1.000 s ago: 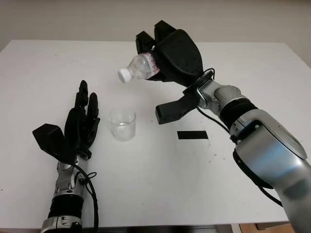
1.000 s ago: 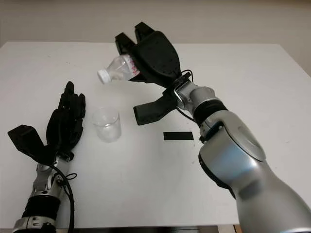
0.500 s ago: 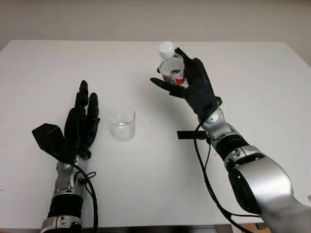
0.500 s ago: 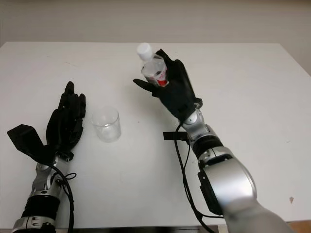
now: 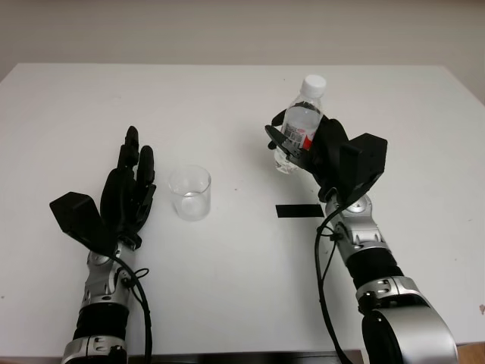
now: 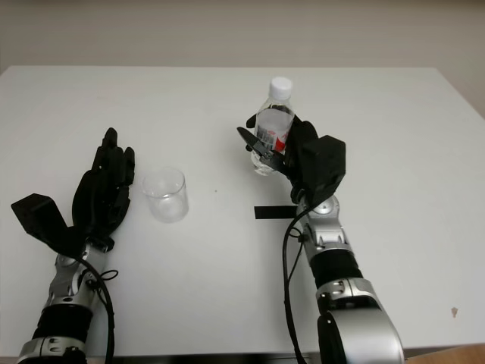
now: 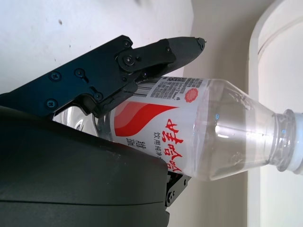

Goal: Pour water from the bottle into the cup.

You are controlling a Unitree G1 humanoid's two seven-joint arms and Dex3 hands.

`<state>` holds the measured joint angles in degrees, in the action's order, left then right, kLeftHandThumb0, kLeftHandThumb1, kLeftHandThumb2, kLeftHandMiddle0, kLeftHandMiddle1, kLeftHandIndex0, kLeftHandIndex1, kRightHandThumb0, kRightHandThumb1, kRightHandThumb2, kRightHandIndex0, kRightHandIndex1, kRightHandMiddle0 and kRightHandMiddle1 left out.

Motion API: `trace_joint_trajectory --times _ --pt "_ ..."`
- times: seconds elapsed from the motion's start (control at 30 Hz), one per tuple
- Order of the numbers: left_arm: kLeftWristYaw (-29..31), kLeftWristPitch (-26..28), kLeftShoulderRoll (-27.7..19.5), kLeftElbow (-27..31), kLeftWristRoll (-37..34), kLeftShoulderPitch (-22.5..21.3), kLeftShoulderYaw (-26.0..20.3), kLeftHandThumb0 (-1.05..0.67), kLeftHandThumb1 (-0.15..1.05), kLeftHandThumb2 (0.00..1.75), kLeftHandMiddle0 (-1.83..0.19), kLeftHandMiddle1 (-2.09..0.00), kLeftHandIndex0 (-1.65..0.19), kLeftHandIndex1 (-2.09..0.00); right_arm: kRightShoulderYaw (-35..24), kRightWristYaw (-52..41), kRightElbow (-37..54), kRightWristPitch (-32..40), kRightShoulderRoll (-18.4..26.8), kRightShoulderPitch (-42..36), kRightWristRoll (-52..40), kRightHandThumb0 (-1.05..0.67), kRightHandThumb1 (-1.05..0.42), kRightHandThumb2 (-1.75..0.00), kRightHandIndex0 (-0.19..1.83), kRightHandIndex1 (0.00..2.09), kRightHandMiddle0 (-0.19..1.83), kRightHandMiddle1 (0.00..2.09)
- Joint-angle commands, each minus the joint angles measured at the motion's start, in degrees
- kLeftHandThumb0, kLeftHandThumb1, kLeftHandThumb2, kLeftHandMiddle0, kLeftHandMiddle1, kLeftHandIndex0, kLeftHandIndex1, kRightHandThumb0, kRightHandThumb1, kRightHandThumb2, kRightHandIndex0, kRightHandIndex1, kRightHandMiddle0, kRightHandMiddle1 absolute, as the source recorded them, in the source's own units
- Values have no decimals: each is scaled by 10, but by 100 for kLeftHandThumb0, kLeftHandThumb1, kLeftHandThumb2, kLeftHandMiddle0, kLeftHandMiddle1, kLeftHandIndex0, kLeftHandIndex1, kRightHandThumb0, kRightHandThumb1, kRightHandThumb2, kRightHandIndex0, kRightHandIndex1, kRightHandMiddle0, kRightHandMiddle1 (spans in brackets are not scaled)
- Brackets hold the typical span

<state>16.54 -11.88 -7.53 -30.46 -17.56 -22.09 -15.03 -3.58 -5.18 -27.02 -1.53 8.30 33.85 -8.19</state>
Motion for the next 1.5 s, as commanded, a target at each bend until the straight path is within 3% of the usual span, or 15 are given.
trace_joint_trajectory --times 0.0,0.13,0.4,0.6,0.97,1.17,1.47 --pt "1 1 3 -4 0 10 1 -72 105 43 14 -6 15 -5 -6 7 84 62 0 -20 -8 -39 -105 -40 133 209 93 209" --pt "1 2 3 1 1 14 2 -71 105 44 15 -5 16 -5 -5 13 173 159 1 -46 -10 -39 -105 -38 140 209 99 209" --pt "-6 16 3 32 -2 33 1 -72 105 42 14 -6 14 -6 11 -4 249 233 11 -92 9 -38 -105 -40 145 209 101 209" --pt "-7 16 3 39 1 40 1 -72 105 43 15 -5 15 -5 22 -8 222 230 6 -110 32 -41 -105 -40 147 209 98 209" --pt "-4 24 0 48 -8 45 -4 -73 105 40 13 -6 15 -5 25 -28 160 161 -2 -138 41 -39 -105 -44 154 209 101 209" --pt "-5 23 -2 48 -4 44 -1 -73 105 41 13 -6 15 -5 22 -14 164 187 -6 -152 44 -43 -105 -42 151 209 100 209" --pt "-5 24 -4 52 -3 45 0 -72 105 41 13 -5 15 -6 26 -9 152 148 -9 -177 56 -45 -105 -42 145 209 97 209"
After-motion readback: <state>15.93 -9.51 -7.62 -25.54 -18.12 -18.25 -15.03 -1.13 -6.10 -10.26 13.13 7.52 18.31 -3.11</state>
